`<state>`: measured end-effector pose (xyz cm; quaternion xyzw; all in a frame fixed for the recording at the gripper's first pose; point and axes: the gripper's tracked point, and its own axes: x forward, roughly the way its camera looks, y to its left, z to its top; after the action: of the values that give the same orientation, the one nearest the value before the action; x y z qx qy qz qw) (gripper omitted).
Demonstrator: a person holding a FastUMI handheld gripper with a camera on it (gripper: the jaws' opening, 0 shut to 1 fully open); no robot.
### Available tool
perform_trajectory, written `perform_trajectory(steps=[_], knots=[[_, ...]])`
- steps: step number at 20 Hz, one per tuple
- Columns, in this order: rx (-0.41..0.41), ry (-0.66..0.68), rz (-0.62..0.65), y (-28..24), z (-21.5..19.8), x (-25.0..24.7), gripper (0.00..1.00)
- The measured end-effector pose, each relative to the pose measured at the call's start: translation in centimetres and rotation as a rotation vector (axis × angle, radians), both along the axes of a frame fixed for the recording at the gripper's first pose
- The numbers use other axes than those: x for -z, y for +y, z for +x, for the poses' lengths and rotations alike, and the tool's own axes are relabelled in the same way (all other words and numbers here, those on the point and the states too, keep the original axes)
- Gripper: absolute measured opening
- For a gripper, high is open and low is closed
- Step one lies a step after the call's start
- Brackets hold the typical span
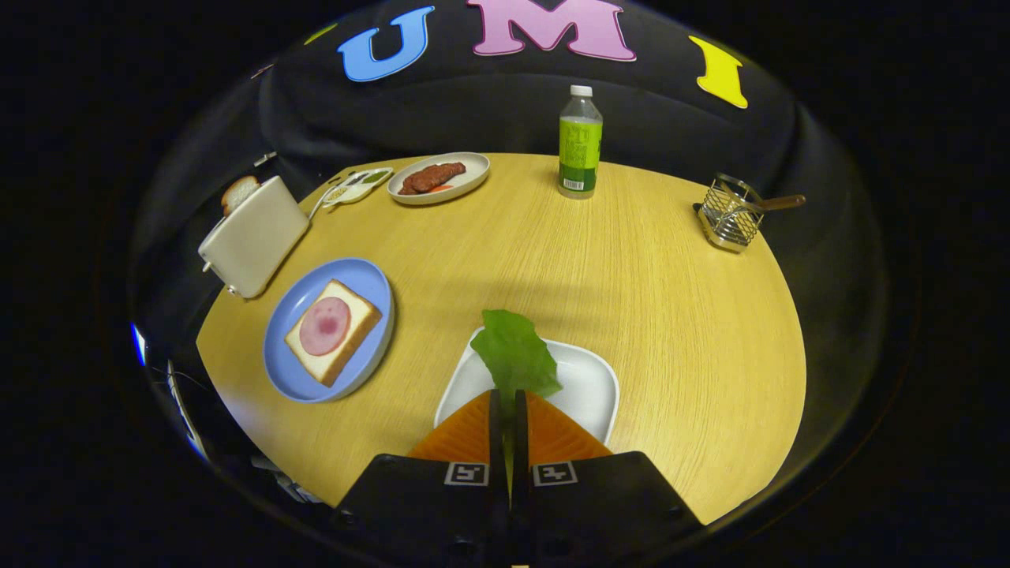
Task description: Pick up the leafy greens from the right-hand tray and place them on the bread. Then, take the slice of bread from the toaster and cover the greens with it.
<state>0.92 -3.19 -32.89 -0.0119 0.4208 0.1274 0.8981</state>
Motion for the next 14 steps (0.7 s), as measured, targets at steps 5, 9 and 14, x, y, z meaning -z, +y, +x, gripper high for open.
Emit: perform_trajectory(steps=[5,9,14], knots=[[-0.039,-0.045,0.064,3.8,0.3,-4.9,0.06],[-0.117,-0.063,0.108,8.9,0.9,-7.3,0.06],[-0.227,-0.039,0.138,16.1,1.7,-6.9,0.06]])
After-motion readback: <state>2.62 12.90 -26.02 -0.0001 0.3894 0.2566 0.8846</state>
